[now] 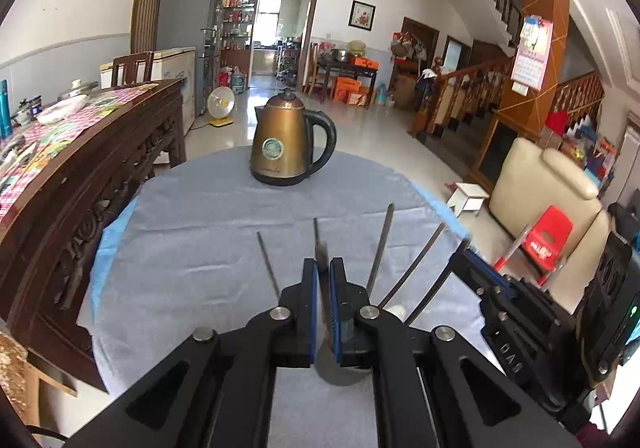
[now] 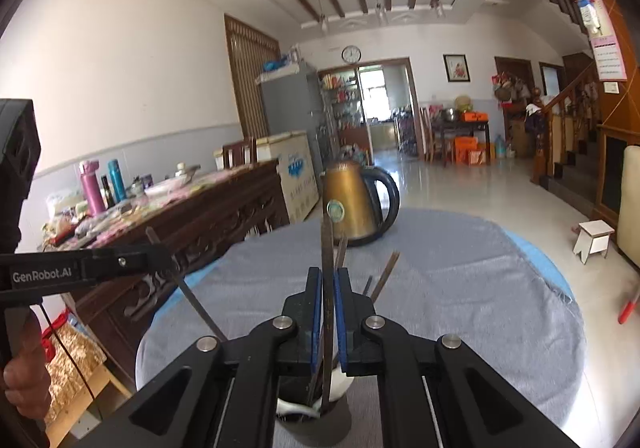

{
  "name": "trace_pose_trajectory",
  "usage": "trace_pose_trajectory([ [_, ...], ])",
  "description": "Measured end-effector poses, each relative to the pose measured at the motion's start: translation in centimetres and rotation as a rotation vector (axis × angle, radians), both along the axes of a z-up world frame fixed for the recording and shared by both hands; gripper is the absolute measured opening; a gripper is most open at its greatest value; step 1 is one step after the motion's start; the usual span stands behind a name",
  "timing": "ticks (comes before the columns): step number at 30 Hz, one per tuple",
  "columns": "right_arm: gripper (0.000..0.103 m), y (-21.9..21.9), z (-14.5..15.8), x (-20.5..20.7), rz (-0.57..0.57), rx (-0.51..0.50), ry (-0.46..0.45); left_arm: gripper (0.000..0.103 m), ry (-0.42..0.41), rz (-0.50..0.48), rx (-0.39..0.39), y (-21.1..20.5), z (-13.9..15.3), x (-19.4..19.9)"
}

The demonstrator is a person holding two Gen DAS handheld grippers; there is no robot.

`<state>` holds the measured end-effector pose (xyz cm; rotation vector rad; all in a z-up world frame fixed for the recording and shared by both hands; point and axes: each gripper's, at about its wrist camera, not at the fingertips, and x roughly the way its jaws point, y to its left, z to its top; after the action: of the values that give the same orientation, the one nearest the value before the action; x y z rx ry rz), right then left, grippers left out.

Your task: Organize utensils

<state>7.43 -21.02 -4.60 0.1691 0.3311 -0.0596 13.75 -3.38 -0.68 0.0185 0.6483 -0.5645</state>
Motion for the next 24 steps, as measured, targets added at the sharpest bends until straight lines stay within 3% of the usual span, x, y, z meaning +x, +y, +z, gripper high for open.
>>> trace_pose_trajectory([
  [2, 0.017, -0.2, -0.1, -0.4, 0.008, 0.014, 0.006, 0.009, -0.012, 0.004, 0.018, 0.2, 0.0, -0.4],
  [4, 0.038, -0.6, 0.1, -0.8, 0.012, 0.036, 0.0, 0.033, -0.031, 0.019, 0.042, 0.5, 0.0, -0.9],
  [6, 0.043, -1.2, 0.5, -1.6, -0.001, 0.05, -0.029, 0.049, -0.061, 0.046, 0.063, 0.9, 0.2, -1.5],
  [9, 0.043, -1.6, 1.2, -2.3, -0.026, 0.047, -0.055, 0.053, -0.091, 0.093, 0.102, 1.3, 0.3, -1.8],
  [13, 0.043, -2.4, 2.0, -3.0, -0.054, 0.05, -0.07, 0.068, -0.143, 0.164, 0.165, 1.7, 0.5, -2.2],
  [20, 0.046, -3.1, 3.0, -4.0, -0.086, 0.053, -0.083, 0.074, -0.198, 0.269, 0.257, 2.3, 0.5, -2.3],
  [24, 0.049, -3.6, 3.4, -4.5, -0.105, 0.047, -0.093, 0.093, -0.268, 0.371, 0.313, 2.9, 0.5, -2.8],
])
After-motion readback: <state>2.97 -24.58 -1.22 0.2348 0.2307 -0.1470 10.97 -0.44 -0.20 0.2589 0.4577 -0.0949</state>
